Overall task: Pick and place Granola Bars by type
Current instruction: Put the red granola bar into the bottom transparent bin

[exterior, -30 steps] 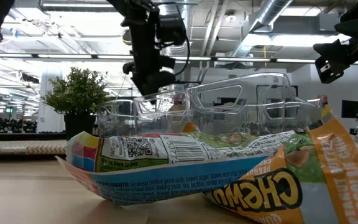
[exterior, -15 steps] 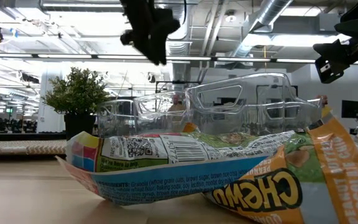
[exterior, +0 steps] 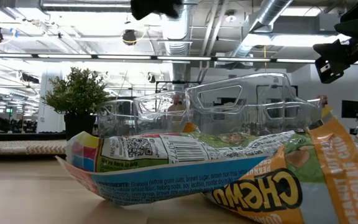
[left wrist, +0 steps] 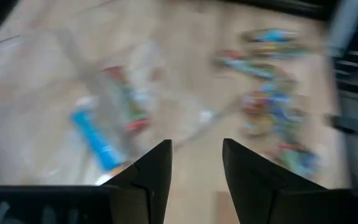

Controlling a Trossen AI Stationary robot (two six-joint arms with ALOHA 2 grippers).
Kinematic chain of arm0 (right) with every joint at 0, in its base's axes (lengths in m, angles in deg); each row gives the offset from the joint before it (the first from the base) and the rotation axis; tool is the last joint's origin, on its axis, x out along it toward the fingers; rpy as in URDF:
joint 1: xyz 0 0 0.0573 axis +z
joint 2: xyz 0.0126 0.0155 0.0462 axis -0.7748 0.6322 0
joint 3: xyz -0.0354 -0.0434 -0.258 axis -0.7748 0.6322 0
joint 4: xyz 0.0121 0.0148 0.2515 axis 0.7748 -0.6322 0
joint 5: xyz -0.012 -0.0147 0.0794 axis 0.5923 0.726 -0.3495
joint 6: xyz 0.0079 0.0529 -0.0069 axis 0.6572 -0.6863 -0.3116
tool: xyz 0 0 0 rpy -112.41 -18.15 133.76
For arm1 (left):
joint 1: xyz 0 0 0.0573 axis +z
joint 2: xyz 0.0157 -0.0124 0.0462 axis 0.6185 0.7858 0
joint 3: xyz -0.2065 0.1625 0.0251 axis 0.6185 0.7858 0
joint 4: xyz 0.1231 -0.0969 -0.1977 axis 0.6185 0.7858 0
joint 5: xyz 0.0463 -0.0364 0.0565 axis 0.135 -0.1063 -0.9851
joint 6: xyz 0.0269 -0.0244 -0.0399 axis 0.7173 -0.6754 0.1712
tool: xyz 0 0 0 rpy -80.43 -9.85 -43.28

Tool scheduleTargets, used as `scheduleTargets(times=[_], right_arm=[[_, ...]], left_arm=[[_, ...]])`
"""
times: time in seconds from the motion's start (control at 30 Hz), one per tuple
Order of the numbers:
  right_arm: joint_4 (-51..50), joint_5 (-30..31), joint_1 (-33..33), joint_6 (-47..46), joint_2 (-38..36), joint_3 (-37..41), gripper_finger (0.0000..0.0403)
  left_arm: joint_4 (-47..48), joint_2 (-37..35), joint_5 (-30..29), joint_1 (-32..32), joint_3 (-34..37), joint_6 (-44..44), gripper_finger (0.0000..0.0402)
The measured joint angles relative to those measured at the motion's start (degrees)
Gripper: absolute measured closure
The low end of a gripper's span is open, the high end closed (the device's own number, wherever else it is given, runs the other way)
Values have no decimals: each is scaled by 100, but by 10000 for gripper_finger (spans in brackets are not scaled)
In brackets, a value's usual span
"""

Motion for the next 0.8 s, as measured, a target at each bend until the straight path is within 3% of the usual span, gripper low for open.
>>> scheduleTargets(times=[0.43, 0.8], right_arm=[[7, 0, 0, 0, -1, 0, 219], [7, 0, -1, 0, -1, 0, 219]], left_arm=[[-789, 2, 1656, -971, 0, 431, 264], [-961, 103, 1241, -2043, 27, 46, 264]])
